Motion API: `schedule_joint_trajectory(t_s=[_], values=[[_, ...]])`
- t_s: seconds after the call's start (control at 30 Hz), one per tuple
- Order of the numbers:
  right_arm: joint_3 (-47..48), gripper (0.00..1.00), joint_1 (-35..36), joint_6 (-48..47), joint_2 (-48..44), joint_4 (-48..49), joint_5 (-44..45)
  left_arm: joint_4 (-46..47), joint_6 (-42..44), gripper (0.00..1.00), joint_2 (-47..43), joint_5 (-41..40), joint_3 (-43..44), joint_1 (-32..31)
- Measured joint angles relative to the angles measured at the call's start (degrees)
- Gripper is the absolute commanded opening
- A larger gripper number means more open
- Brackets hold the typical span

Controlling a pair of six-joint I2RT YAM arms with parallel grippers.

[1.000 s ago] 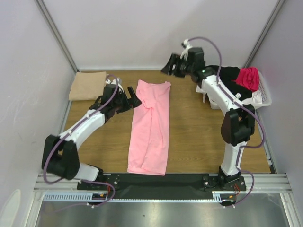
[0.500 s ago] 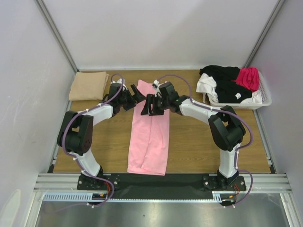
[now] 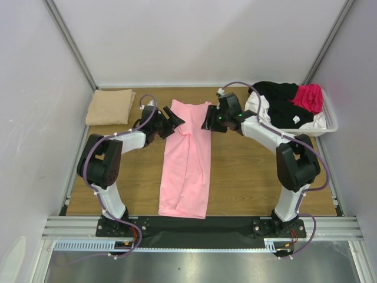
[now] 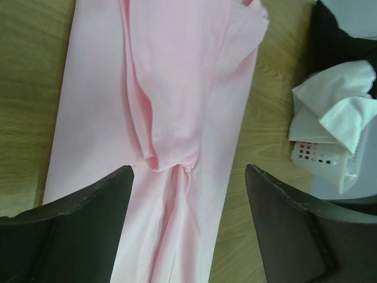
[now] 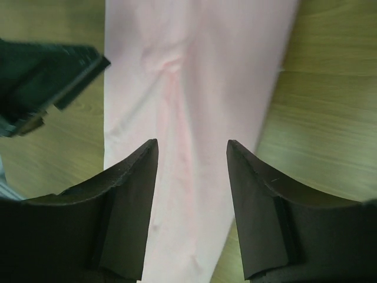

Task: Fold and stack the t-shirts
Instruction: Fold the tshirt

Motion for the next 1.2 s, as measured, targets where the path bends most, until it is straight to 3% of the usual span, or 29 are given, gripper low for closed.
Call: schedule_joint_trajectory(t_s=[0.2, 0.53, 0.73, 0.87, 0.93, 1.2], values=[[-1.75, 0.54, -5.97, -0.28, -5.33, -0.9, 2.58, -0.2, -3.34, 0.76, 3.91, -2.58, 0.0, -2.6], [-4.63, 0.53, -6.49, -1.36, -7.04, -2.25, 2.54, 1.75, -7.21, 0.57, 7.63, -4.59, 1.11, -3.54], [-5.03, 0.53, -7.13, -1.38, -7.04, -2.54, 2.32, 2.71, -8.61, 0.38, 8.7, -5.42, 1.2, -4.22], [-5.46, 0.53, -7.28, -1.38, -7.06, -2.51, 2.27, 2.97, -9.05, 0.17, 8.79, -6.36, 1.2, -4.26], [-5.84, 0.52, -7.3, -1.36, -7.06, -2.49, 2.12, 3.02, -9.01, 0.13, 8.79, -7.15, 1.2, -4.26], [-7.8, 0.52, -7.3, -1.33, -7.28, -2.25, 1.2, 1.92, -6.21, 0.13, 8.76, -9.9, 1.92, -4.26]])
